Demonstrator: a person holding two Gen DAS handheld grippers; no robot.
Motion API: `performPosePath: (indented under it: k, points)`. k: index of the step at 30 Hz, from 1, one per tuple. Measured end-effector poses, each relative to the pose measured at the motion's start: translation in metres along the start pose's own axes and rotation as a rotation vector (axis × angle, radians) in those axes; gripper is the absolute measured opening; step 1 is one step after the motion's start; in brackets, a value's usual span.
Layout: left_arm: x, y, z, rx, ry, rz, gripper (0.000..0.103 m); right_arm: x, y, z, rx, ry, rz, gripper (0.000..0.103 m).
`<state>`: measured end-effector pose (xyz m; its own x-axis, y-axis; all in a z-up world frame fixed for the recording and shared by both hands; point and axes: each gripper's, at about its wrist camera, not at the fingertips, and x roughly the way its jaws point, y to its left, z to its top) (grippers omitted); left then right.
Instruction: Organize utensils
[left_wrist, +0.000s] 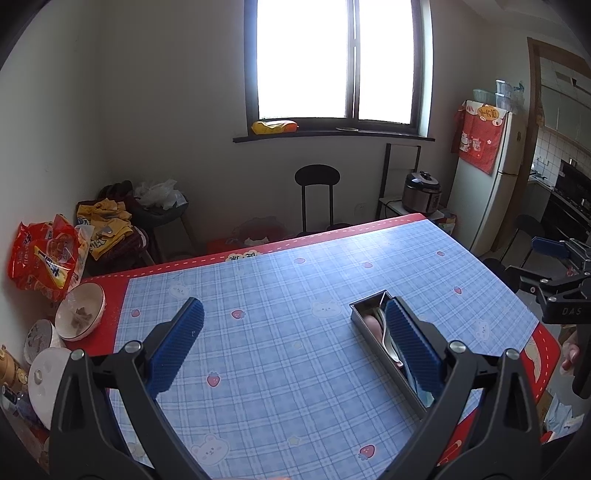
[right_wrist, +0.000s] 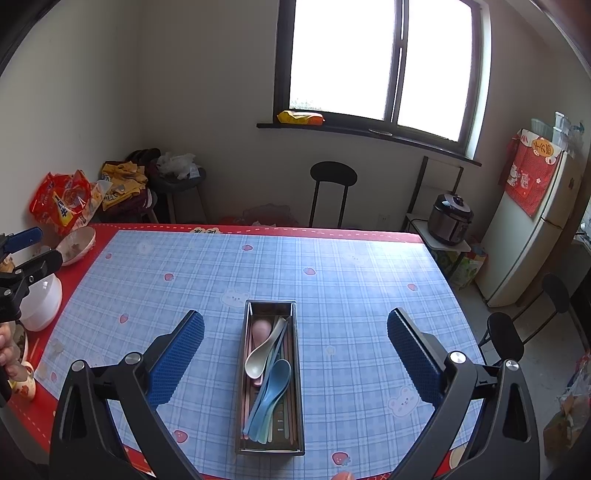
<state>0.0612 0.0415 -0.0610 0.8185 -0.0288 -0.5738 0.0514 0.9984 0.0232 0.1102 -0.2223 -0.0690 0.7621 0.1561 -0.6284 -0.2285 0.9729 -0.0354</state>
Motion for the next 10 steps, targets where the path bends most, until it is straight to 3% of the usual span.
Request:
performPosePath:
  k: [10]
  points:
    - [0.0012,0.0012,0.0004,-0.007,0.007,0.027,0.097,0.0013,0.0001,-0.0024,0.002,0.006,0.002,0.097]
